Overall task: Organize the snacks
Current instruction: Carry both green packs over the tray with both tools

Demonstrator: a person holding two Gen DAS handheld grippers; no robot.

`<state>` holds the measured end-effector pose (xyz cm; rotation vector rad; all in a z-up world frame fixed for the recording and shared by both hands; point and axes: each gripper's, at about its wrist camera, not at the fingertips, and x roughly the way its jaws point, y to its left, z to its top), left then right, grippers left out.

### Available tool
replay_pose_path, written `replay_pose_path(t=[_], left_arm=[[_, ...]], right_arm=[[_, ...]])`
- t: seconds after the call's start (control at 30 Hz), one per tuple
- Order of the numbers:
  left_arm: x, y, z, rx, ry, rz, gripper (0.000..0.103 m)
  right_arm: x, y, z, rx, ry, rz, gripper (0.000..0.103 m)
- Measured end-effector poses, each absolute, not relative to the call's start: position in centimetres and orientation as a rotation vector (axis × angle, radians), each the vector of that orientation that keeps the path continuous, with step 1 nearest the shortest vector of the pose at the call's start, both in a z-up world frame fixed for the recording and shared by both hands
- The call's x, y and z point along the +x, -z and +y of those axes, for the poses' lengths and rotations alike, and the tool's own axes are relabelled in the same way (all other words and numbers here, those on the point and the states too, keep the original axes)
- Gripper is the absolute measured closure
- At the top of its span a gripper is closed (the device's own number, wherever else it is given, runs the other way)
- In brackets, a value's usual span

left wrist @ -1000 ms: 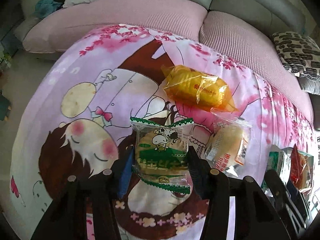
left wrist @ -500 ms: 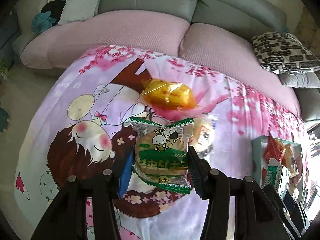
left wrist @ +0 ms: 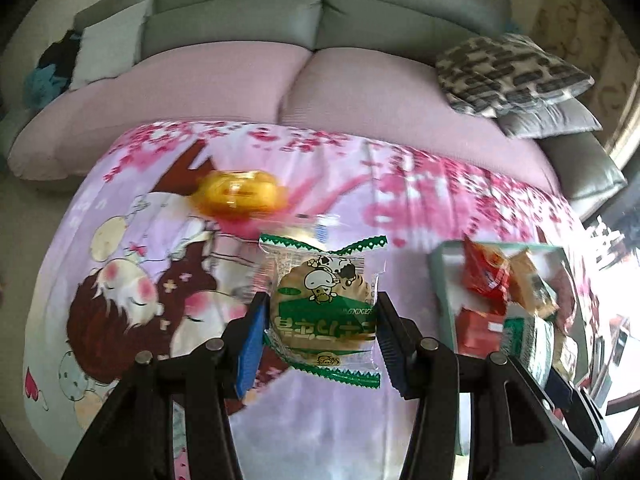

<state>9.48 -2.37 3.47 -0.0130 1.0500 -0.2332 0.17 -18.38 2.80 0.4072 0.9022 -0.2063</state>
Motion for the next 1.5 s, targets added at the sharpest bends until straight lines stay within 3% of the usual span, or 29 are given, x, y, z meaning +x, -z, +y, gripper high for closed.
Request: replay_pose_path(t=[1.5], left_arm=[[2.1,-1.0,-16.7,0.272,0.55,1.086,0.049]], right_arm=[[-7.9,-2.1,-33.9,0.668,0.565,0.806,0.049]])
